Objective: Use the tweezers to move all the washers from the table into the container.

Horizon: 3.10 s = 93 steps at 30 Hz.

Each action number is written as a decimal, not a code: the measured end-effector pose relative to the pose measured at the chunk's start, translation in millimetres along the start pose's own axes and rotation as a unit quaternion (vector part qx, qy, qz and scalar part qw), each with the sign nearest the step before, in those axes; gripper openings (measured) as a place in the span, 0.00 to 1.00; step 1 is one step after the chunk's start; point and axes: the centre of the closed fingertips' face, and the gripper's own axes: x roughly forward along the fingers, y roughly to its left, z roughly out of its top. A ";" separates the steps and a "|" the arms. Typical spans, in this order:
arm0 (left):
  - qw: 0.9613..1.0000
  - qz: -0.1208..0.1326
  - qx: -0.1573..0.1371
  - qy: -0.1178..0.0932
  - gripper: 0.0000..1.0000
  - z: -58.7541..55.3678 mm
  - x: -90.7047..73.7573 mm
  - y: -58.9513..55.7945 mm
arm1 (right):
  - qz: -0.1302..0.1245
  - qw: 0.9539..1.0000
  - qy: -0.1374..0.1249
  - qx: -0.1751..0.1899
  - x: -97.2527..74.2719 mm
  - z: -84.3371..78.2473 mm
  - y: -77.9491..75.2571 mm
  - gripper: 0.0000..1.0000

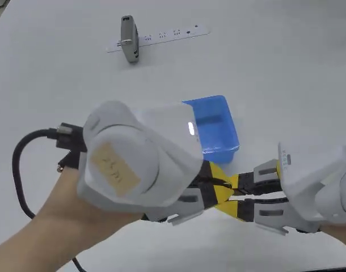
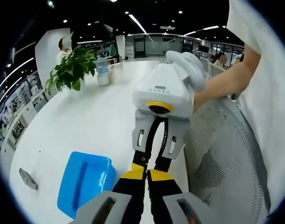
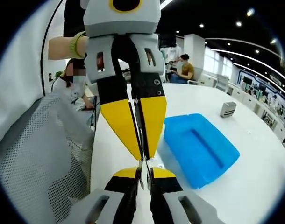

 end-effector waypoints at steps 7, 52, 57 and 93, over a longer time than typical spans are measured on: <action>1.000 -0.004 0.006 0.009 0.00 -3.9 1.3 5.3 | 0.000 1.000 -0.001 0.006 4.2 -2.5 -5.1 0.06; 0.850 0.397 -0.260 -0.231 0.68 -45.1 -113.6 3.0 | -0.111 0.979 -0.088 0.147 -45.2 41.0 -55.8 0.03; 0.846 0.396 -0.256 -0.248 0.73 -43.1 -106.3 5.1 | -0.140 0.973 -0.100 0.151 -47.8 54.3 -81.0 0.03; 0.869 0.393 -0.195 -0.228 0.88 -42.8 -99.7 -1.7 | -0.247 0.943 -0.015 0.224 11.0 13.0 -128.0 0.03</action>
